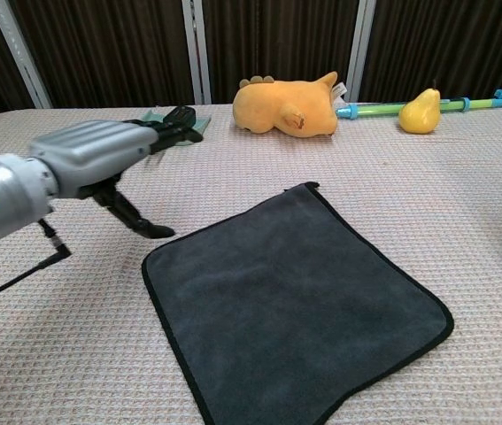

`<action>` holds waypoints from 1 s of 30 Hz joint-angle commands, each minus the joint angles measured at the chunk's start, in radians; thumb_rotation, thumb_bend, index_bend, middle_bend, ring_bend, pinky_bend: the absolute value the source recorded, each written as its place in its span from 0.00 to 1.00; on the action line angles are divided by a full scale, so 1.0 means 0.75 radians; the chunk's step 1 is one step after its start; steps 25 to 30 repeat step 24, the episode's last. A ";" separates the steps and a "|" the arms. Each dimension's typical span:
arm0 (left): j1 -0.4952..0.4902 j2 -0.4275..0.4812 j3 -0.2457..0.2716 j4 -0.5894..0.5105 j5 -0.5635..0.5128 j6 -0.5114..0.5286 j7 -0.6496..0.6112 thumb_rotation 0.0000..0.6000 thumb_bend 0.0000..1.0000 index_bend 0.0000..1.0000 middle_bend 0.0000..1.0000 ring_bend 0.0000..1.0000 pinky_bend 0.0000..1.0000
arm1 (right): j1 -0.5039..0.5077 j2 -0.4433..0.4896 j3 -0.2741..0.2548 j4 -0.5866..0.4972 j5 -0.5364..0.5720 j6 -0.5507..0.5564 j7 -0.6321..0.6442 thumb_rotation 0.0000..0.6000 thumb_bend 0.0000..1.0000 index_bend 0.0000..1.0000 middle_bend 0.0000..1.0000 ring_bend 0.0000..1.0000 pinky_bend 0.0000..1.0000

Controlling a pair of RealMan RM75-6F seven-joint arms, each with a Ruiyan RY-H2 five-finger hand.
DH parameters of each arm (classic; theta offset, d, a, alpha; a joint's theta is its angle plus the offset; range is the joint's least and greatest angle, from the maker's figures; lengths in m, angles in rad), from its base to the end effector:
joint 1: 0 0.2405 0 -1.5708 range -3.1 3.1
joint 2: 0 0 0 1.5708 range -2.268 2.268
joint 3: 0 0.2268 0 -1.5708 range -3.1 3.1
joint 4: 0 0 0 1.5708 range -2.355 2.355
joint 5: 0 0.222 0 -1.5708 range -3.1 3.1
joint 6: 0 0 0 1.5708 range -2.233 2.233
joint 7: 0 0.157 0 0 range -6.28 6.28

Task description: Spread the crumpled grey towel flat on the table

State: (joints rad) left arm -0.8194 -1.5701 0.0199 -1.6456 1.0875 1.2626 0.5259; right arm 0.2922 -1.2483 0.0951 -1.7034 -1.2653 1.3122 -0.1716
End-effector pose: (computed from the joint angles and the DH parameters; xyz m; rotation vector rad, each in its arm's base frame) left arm -0.0957 0.2885 -0.0360 -1.9140 -0.7534 -0.9497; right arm -0.2430 -0.2499 0.0777 1.4265 -1.0451 0.9077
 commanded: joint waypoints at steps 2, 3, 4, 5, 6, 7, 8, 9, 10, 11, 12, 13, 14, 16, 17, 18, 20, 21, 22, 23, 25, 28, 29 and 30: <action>0.234 0.162 0.174 -0.166 0.180 0.255 -0.109 1.00 0.11 0.00 0.00 0.00 0.01 | -0.076 0.009 -0.054 0.048 -0.076 0.081 0.065 1.00 0.43 0.00 0.02 0.00 0.03; 0.268 0.177 0.197 -0.177 0.200 0.286 -0.134 1.00 0.11 0.00 0.00 0.00 0.00 | -0.090 0.009 -0.065 0.053 -0.088 0.097 0.073 1.00 0.43 0.00 0.02 0.00 0.02; 0.318 0.203 0.236 -0.189 0.232 0.325 -0.168 1.00 0.11 0.00 0.00 0.00 0.00 | -0.110 0.007 -0.081 0.061 -0.107 0.118 0.085 1.00 0.43 0.00 0.02 0.00 0.02; 0.344 0.218 0.258 -0.190 0.255 0.348 -0.185 1.00 0.11 0.00 0.00 0.00 0.00 | -0.123 0.006 -0.090 0.066 -0.118 0.131 0.092 1.00 0.43 0.00 0.01 0.00 0.02; 0.394 0.240 0.295 -0.187 0.288 0.391 -0.214 1.00 0.11 0.00 0.00 0.00 0.00 | -0.146 0.002 -0.105 0.074 -0.136 0.158 0.102 1.00 0.43 0.00 0.01 0.00 0.02; 0.424 0.253 0.317 -0.183 0.313 0.417 -0.233 1.00 0.11 0.00 0.00 0.00 0.00 | -0.162 -0.001 -0.113 0.082 -0.148 0.177 0.112 1.00 0.43 0.00 0.01 0.00 0.02; 0.477 0.274 0.350 -0.176 0.345 0.467 -0.271 1.00 0.11 0.00 0.00 0.00 0.00 | -0.186 -0.006 -0.126 0.089 -0.167 0.208 0.135 1.00 0.43 0.00 0.01 0.00 0.02; 0.508 0.285 0.367 -0.171 0.368 0.497 -0.298 1.00 0.10 0.00 0.00 0.00 0.00 | -0.200 -0.008 -0.132 0.094 -0.179 0.226 0.151 1.00 0.43 0.00 0.01 0.00 0.02; 0.555 0.302 0.390 -0.162 0.398 0.540 -0.346 1.00 0.10 0.00 0.00 0.00 0.00 | -0.220 -0.009 -0.141 0.100 -0.196 0.250 0.176 1.00 0.43 0.00 0.01 0.00 0.02; 0.586 0.317 0.406 -0.157 0.416 0.568 -0.383 1.00 0.10 0.00 0.00 0.00 0.00 | -0.233 -0.009 -0.147 0.104 -0.209 0.267 0.193 1.00 0.43 0.00 0.01 0.00 0.02; 0.624 0.339 0.424 -0.144 0.442 0.601 -0.429 1.00 0.10 0.00 0.00 0.00 0.00 | -0.250 -0.006 -0.156 0.113 -0.230 0.291 0.214 1.00 0.43 0.00 0.00 0.00 0.02; 0.650 0.356 0.436 -0.135 0.457 0.625 -0.457 1.00 0.10 0.00 0.00 0.00 0.00 | -0.263 -0.005 -0.162 0.122 -0.245 0.311 0.228 1.00 0.43 0.00 0.00 0.00 0.02; 0.670 0.372 0.447 -0.126 0.475 0.643 -0.483 1.00 0.10 0.00 0.00 0.00 0.00 | -0.273 -0.005 -0.167 0.132 -0.260 0.327 0.238 1.00 0.42 0.00 0.00 0.00 0.02; 0.730 0.416 0.472 -0.094 0.524 0.698 -0.547 1.00 0.10 0.00 0.00 0.00 0.00 | -0.298 -0.006 -0.178 0.172 -0.297 0.366 0.259 1.00 0.42 0.00 0.00 0.00 0.02; 0.749 0.427 0.478 -0.079 0.537 0.714 -0.562 1.00 0.10 0.00 0.00 0.00 0.00 | -0.304 -0.004 -0.179 0.181 -0.304 0.376 0.263 1.00 0.42 0.00 0.00 0.00 0.02; 0.775 0.440 0.485 -0.057 0.556 0.733 -0.581 1.00 0.10 0.00 0.00 0.00 0.00 | -0.313 -0.002 -0.177 0.190 -0.308 0.388 0.272 1.00 0.42 0.00 0.00 0.00 0.02; 0.809 0.454 0.490 -0.026 0.574 0.758 -0.602 1.00 0.10 0.00 0.00 0.00 0.00 | -0.321 0.001 -0.175 0.200 -0.311 0.395 0.279 1.00 0.42 0.00 0.00 0.00 0.02; 0.831 0.460 0.487 0.000 0.583 0.772 -0.611 1.00 0.10 0.00 0.00 0.00 0.00 | -0.325 0.003 -0.172 0.204 -0.314 0.400 0.286 1.00 0.42 0.00 0.00 0.00 0.02; 0.845 0.464 0.484 0.019 0.586 0.779 -0.614 1.00 0.10 0.00 0.00 0.00 0.00 | -0.328 0.005 -0.169 0.206 -0.317 0.404 0.289 1.00 0.42 0.00 0.00 0.00 0.02; 0.863 0.465 0.478 0.045 0.593 0.789 -0.619 1.00 0.10 0.00 0.00 0.00 0.00 | -0.332 0.008 -0.166 0.209 -0.320 0.409 0.290 1.00 0.42 0.00 0.00 0.00 0.02; 0.875 0.465 0.473 0.062 0.597 0.794 -0.621 1.00 0.10 0.00 0.00 0.00 0.00 | -0.334 0.009 -0.163 0.209 -0.319 0.412 0.290 1.00 0.42 0.00 0.00 0.00 0.02; 0.875 0.465 0.473 0.062 0.597 0.794 -0.621 1.00 0.10 0.00 0.00 0.00 0.00 | -0.334 0.009 -0.163 0.209 -0.319 0.412 0.290 1.00 0.42 0.00 0.00 0.00 0.02; 0.875 0.465 0.473 0.062 0.597 0.794 -0.621 1.00 0.10 0.00 0.00 0.00 0.00 | -0.334 0.009 -0.163 0.209 -0.319 0.412 0.290 1.00 0.42 0.00 0.00 0.00 0.02; 0.875 0.465 0.473 0.062 0.597 0.794 -0.621 1.00 0.10 0.00 0.00 0.00 0.00 | -0.334 0.009 -0.163 0.209 -0.319 0.412 0.290 1.00 0.42 0.00 0.00 0.00 0.02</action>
